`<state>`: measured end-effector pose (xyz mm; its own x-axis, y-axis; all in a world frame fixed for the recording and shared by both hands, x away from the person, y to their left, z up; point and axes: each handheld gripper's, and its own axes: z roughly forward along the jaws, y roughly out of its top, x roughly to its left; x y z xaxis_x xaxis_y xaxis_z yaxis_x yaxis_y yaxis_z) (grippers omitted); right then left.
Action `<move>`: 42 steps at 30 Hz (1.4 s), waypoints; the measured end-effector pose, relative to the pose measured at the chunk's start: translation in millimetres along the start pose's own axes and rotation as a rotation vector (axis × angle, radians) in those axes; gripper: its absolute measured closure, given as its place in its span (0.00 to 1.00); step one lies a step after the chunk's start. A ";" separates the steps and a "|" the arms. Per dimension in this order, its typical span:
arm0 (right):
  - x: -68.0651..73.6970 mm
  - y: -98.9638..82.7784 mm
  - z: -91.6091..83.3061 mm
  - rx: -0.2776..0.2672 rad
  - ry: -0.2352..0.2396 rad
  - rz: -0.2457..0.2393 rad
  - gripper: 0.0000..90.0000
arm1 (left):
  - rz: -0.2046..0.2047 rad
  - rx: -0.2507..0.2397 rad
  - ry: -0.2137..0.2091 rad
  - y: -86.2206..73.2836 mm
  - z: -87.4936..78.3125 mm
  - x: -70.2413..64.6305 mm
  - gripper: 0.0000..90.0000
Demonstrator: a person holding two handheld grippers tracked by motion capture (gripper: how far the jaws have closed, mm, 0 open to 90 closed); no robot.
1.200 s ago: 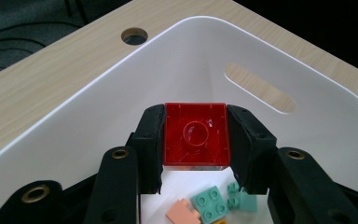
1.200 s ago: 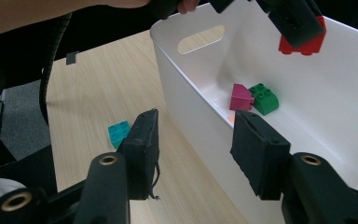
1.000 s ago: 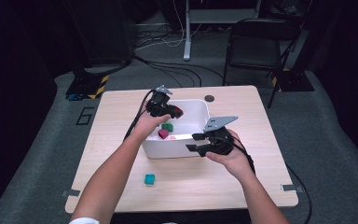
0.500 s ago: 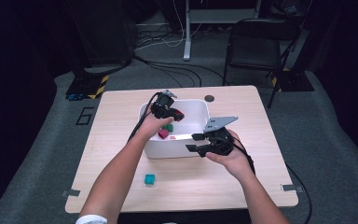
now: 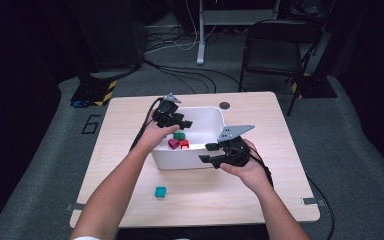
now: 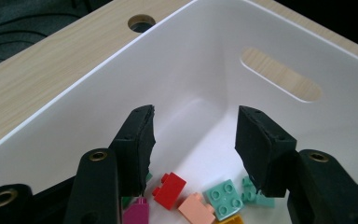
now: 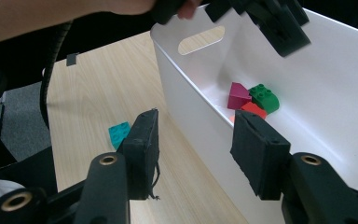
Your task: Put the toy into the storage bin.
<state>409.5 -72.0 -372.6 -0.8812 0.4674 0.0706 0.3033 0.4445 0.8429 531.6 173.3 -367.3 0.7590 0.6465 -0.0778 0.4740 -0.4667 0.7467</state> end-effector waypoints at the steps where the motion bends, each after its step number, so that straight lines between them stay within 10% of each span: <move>1: 0.2 -0.1 0.1 0.001 -0.001 0.005 0.56 | 0.009 -0.009 0.001 0.0 -4.9 -1.2 0.52; 21: 0.8 0.4 5.4 -0.003 0.000 0.005 0.56 | 0.026 -0.080 0.025 -28.3 -88.6 -21.2 0.52; 42: 3.0 0.9 8.3 -0.005 0.002 0.005 0.55 | 0.039 -0.077 0.096 -103.9 -128.8 -39.9 0.53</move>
<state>410.2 -63.8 -376.1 -0.8803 0.4683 0.0757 0.3059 0.4383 0.8452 394.6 273.8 -356.8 0.7280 0.6854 0.0134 0.4062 -0.4470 0.7970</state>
